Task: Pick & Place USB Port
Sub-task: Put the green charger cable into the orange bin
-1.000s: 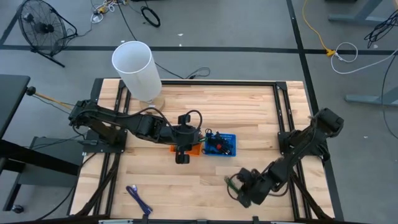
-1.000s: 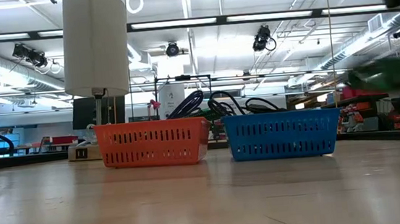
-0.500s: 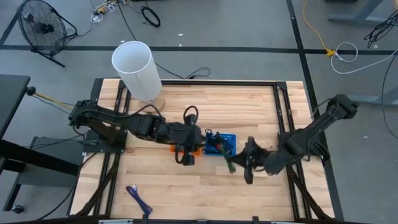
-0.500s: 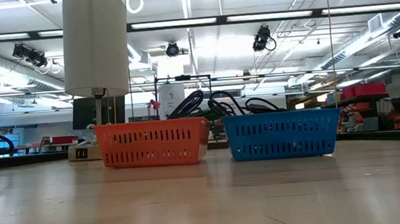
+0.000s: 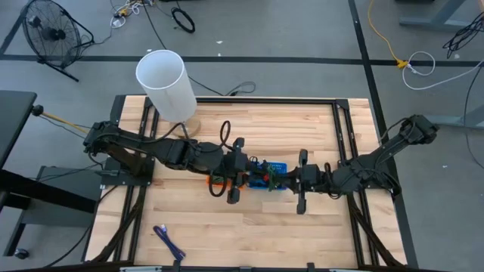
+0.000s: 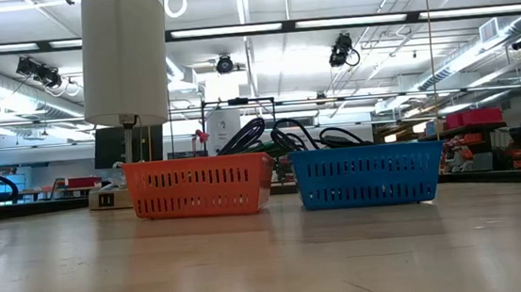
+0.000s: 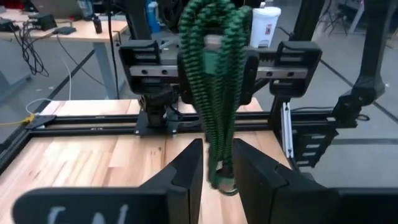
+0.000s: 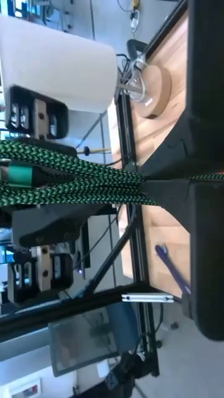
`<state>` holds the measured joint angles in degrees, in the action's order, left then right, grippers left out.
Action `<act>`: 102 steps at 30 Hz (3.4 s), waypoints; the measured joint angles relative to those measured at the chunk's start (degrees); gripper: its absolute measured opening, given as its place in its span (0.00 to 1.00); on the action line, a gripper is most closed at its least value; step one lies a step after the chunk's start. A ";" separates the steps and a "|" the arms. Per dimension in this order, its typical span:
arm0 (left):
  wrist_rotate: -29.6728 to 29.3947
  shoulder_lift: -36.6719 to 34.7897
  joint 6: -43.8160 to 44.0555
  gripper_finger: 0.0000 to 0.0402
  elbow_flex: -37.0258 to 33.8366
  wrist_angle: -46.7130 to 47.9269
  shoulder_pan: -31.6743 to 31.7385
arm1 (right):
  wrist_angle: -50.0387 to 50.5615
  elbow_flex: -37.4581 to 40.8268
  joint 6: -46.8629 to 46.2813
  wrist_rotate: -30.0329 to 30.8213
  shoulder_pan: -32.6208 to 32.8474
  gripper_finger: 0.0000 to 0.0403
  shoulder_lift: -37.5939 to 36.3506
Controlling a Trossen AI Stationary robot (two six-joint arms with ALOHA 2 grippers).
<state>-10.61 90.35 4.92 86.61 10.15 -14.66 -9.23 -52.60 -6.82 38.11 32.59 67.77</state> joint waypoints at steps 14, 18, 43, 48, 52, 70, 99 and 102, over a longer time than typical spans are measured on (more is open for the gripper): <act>-2.64 0.02 0.65 0.23 0.00 -1.86 0.02 | -0.76 0.00 1.60 -0.03 -2.59 0.00 0.00; -4.28 0.51 0.58 0.23 0.00 -1.95 0.02 | -0.92 0.00 1.74 0.10 -2.57 0.00 0.00; -3.46 1.29 -0.12 0.23 0.02 -3.30 0.68 | -5.77 0.00 4.42 -0.18 -3.69 0.00 2.27; -3.52 2.53 -1.12 0.14 0.07 -3.60 1.10 | -5.09 0.11 4.33 -0.12 -3.70 0.00 2.34; -3.52 3.28 -2.54 0.05 0.07 -3.96 1.24 | -4.02 0.17 4.26 -0.54 -3.59 0.00 2.40; -14.69 1.50 -2.00 0.04 -0.04 14.56 1.92 | 0.62 -0.04 1.47 0.00 -3.66 0.21 2.51; -13.09 11.12 16.59 0.04 -0.04 40.42 2.99 | 2.92 -0.04 1.19 0.41 -3.64 0.31 2.47; -13.12 10.95 17.26 0.04 -0.77 39.69 2.97 | 3.65 -0.04 0.08 0.41 -3.64 0.31 2.47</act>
<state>-23.73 101.30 22.18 85.84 49.84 -11.68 -5.58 -52.64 -6.74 38.52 28.95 70.24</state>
